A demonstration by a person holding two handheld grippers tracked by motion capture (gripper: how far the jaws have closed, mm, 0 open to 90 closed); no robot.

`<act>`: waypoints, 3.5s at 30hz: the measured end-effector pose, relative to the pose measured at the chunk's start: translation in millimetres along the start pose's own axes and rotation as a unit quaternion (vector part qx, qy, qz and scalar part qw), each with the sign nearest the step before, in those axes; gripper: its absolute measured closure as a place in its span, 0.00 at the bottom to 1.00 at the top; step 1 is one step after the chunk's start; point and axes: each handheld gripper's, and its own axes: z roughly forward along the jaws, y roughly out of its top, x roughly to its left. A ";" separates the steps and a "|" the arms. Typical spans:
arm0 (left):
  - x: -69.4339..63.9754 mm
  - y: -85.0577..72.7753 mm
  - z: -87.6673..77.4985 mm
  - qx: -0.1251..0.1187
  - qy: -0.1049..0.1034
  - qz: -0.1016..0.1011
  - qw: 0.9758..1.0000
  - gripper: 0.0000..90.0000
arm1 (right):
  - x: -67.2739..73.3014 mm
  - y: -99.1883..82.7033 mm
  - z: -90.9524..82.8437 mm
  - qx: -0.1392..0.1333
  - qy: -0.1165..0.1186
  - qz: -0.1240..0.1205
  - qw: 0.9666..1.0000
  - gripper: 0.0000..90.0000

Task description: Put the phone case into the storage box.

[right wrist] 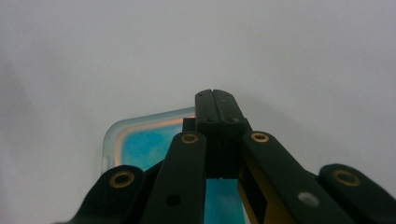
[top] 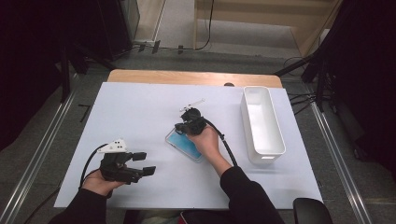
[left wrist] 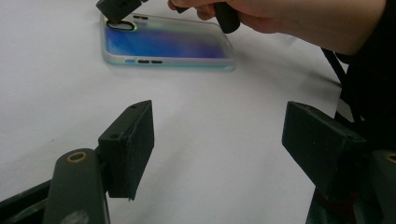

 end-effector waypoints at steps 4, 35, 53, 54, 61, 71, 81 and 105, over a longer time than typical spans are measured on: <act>0.3 -0.1 -0.4 0.000 0.001 -0.001 1.000 0.28 | -2.7 0.8 2.0 -0.004 0.001 0.002 1.000 0.98; 1.4 0.4 0.2 -0.001 -0.001 -0.003 1.000 0.28 | 7.4 -26.1 -87.3 -0.050 0.071 -0.044 0.995 0.49; 1.7 0.7 -1.4 0.000 -0.004 -0.001 1.000 0.28 | 7.8 -65.9 -139.9 -0.091 0.107 -0.075 0.987 0.27; 1.5 0.7 -1.4 0.000 -0.004 -0.001 1.000 0.28 | 7.8 -67.7 -142.0 -0.090 0.104 -0.075 0.988 0.27; 1.1 0.5 -1.4 -0.001 -0.004 -0.001 1.000 0.28 | 6.7 -81.4 -150.9 -0.096 0.100 -0.079 0.987 0.26; 1.9 0.4 -0.6 -0.001 -0.003 0.000 1.000 0.28 | 9.0 -95.7 -157.7 -0.095 0.104 -0.090 0.986 0.23; 2.3 0.5 0.0 0.002 -0.002 -0.001 1.000 0.28 | 5.2 -114.0 -163.6 -0.082 0.103 -0.083 0.988 0.23; 0.5 0.9 2.7 0.003 -0.003 0.000 1.000 0.28 | 5.4 -160.6 -187.2 -0.074 0.107 -0.093 0.987 0.23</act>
